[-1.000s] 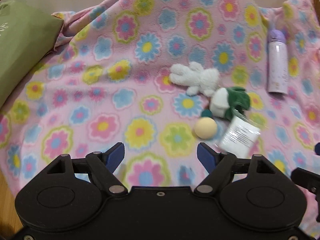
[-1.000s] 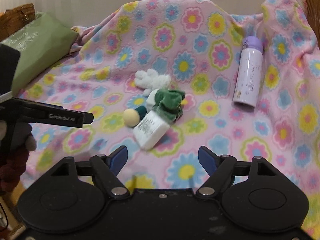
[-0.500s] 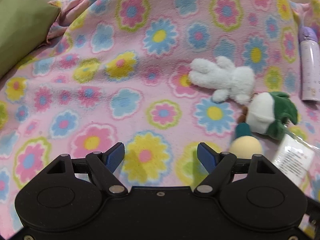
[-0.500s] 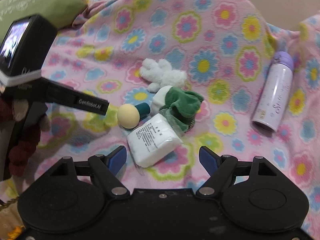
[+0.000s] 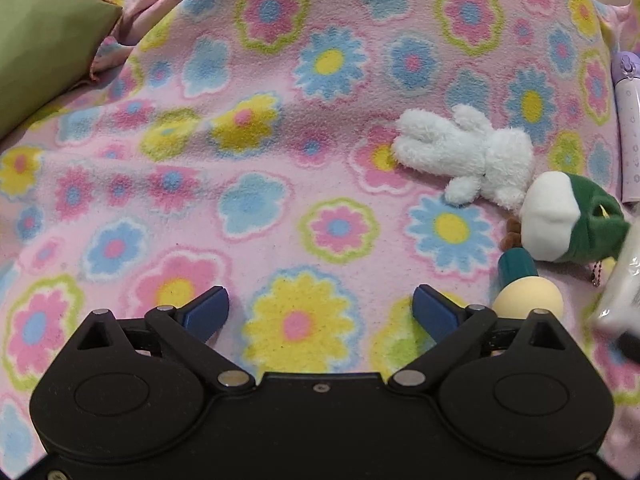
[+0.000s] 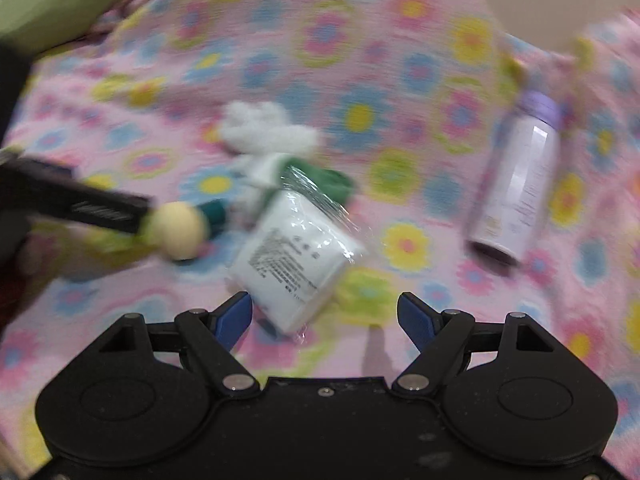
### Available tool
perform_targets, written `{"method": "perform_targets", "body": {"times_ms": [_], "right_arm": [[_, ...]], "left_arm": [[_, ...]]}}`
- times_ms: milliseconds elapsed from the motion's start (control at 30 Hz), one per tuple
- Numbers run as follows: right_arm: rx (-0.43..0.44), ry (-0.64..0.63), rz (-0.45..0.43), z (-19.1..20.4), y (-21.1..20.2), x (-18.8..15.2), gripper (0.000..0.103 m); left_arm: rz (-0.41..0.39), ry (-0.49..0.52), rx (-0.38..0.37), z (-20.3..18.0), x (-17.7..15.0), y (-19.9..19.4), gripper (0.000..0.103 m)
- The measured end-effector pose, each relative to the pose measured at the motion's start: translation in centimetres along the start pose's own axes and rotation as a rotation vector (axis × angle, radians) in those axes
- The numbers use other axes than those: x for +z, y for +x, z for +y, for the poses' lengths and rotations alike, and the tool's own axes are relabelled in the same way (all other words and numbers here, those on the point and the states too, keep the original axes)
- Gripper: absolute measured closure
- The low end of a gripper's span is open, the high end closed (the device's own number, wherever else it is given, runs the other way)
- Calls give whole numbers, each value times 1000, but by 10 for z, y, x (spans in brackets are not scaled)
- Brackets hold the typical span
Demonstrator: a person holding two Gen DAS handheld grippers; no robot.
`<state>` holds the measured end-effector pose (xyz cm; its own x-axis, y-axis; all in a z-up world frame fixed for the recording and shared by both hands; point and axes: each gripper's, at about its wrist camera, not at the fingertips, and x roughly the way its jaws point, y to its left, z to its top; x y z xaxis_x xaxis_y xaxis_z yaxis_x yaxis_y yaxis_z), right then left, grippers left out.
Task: Organize soft objects
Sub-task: 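Move the right gripper to the white wrapped pad pack and grasp it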
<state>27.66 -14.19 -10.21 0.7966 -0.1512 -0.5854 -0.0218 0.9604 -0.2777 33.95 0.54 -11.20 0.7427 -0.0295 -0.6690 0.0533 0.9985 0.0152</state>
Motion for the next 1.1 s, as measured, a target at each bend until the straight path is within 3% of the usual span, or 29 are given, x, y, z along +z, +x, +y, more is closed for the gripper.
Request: {"method": "perform_targets", "body": {"times_ms": [133,233,667,900,1100], "right_arm": [[-89,136,27,-34,1,-3,24],[-100,188,33,-45,-4,-7,24],[121,133,0,3,-39,-7,19],[175,196,56,4,-30,-4,16],[147,185,87,10,-5,-6,16]], "left_arm": [[2,-6,2,0,0,1,6],[2,-8,4,0,0,1,6],[3,-9,2,0,0,0,5],[3,-9,2,0,1,0,5],[3,-9,1,1,1,0,5]]}}
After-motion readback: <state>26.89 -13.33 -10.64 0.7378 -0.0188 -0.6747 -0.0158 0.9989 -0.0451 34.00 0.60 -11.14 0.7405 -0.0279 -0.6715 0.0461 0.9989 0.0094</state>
